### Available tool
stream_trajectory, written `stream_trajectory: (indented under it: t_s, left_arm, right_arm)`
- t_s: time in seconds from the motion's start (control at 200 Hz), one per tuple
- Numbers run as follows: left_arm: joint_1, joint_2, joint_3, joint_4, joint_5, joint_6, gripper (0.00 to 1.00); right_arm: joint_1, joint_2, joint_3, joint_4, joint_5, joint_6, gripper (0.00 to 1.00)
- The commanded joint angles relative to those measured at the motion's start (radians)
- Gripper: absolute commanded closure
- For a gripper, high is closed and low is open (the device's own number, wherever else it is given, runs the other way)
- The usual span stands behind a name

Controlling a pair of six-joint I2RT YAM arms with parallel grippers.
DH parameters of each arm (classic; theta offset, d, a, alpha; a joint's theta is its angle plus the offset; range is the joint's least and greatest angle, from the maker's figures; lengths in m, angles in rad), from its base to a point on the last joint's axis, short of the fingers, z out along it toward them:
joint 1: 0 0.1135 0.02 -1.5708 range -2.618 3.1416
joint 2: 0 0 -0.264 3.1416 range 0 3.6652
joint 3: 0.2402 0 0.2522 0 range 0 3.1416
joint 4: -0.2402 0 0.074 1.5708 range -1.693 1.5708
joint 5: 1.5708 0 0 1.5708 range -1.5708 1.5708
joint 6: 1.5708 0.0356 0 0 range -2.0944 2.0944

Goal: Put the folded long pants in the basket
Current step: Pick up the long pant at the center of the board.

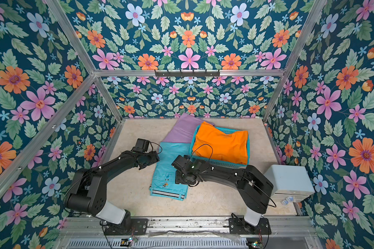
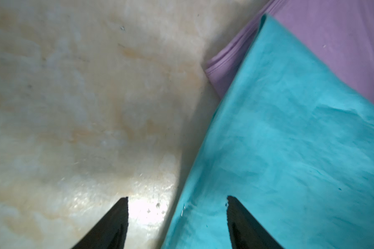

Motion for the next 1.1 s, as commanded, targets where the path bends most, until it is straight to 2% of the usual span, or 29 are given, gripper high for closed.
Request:
stream_trajectory:
  t_s: [0.0, 0.12, 0.255, 0.315, 0.4, 0.48, 0.57, 0.755, 0.86, 0.965, 1.095]
  left_arm:
    - [0.018, 0.079, 0.014, 0.144, 0.159, 0.054, 0.28]
    - [0.025, 0.145, 0.033, 0.182, 0.189, 0.074, 0.34]
    - [0.026, 0.157, -0.009, 0.228, 0.243, 0.063, 0.54]
    - [0.025, 0.147, -0.039, 0.249, 0.250, 0.055, 0.71]
    - [0.025, 0.127, -0.065, 0.254, 0.243, 0.041, 1.00]
    - [0.028, 0.078, -0.090, 0.236, 0.182, 0.020, 1.00]
    - [0.063, -0.038, -0.153, 0.191, 0.045, -0.050, 1.00]
    - [0.283, -0.361, -0.378, 0.058, -0.093, -0.262, 1.00]
    - [0.352, -0.526, -0.461, 0.033, -0.108, -0.302, 1.00]
    - [0.374, -0.579, -0.459, -0.031, -0.122, -0.334, 1.00]
    - [0.389, -0.606, -0.477, -0.019, -0.093, -0.368, 1.00]
  right_arm:
    - [0.002, 0.050, 0.029, 0.022, 0.019, 0.012, 0.41]
    - [0.000, 0.063, 0.023, -0.004, 0.046, 0.014, 0.41]
    - [-0.018, 0.048, -0.012, -0.014, 0.052, 0.009, 0.42]
    - [-0.038, 0.035, -0.038, 0.005, 0.036, 0.012, 0.42]
    - [-0.063, 0.025, -0.051, 0.007, 0.019, 0.004, 0.44]
    - [-0.075, 0.023, -0.041, -0.007, 0.015, -0.011, 0.46]
    - [-0.069, 0.020, -0.008, -0.039, -0.010, -0.035, 0.48]
    - [-0.058, 0.001, 0.003, -0.056, 0.003, -0.021, 0.46]
    - [-0.056, 0.002, -0.009, -0.033, -0.004, -0.014, 0.43]
    - [-0.027, 0.025, 0.026, -0.056, -0.034, -0.029, 0.43]
    - [0.087, -0.002, 0.079, -0.104, -0.002, -0.006, 0.43]
